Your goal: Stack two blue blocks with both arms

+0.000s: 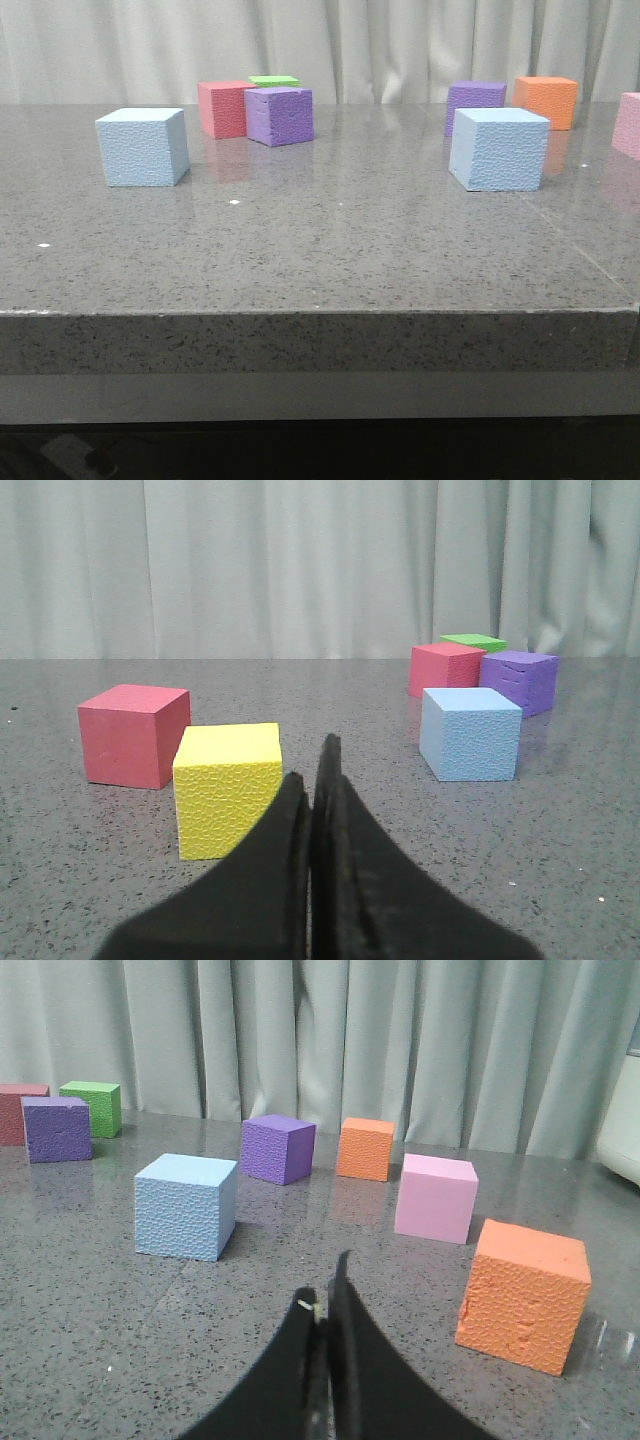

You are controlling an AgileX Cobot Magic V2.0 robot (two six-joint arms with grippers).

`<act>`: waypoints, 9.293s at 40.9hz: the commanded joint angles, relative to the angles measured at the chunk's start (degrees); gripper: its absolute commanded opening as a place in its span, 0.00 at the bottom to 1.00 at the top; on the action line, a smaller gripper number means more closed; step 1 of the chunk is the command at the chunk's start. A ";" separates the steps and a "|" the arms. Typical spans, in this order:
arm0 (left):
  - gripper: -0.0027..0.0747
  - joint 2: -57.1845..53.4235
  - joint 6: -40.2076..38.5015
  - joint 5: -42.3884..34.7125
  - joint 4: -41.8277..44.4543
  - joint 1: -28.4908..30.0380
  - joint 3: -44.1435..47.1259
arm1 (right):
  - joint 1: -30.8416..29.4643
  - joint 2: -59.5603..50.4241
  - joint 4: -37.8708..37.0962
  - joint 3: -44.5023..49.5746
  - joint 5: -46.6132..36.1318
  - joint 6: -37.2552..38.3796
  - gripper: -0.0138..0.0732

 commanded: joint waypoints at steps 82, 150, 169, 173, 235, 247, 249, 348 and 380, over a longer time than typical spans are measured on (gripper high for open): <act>0.01 29.44 -0.57 30.46 -2.17 -0.14 -44.22 | -0.37 28.03 1.70 -40.57 35.09 -0.30 0.14; 0.61 32.35 -0.57 27.12 -1.84 -0.14 -44.22 | -0.37 29.04 4.34 -40.57 32.55 -0.30 0.80; 0.51 32.35 -0.57 27.12 -1.84 -0.14 -44.22 | 3.74 47.57 16.07 -52.90 42.55 -6.90 0.81; 0.51 32.35 -0.57 27.12 -1.84 -0.14 -44.22 | 8.06 53.21 16.07 -56.73 43.51 -7.47 0.81; 0.51 32.35 -0.57 27.12 -1.84 -0.14 -44.22 | 15.16 102.62 -6.59 -89.24 44.50 21.61 0.64; 0.51 32.35 -0.57 27.12 -1.84 -0.14 -44.22 | 25.01 102.75 -9.70 -89.32 44.56 28.98 0.64; 0.51 32.35 -0.57 27.12 -1.84 -0.14 -44.22 | 26.96 103.05 -12.45 -89.88 44.81 32.76 0.64; 0.51 33.44 -0.57 21.92 -2.17 -0.14 -43.89 | 22.28 42.89 5.61 -50.69 38.92 -3.07 0.91; 0.76 70.14 4.48 33.83 7.01 -19.21 -70.17 | 22.28 42.89 5.61 -50.69 38.92 -3.07 0.91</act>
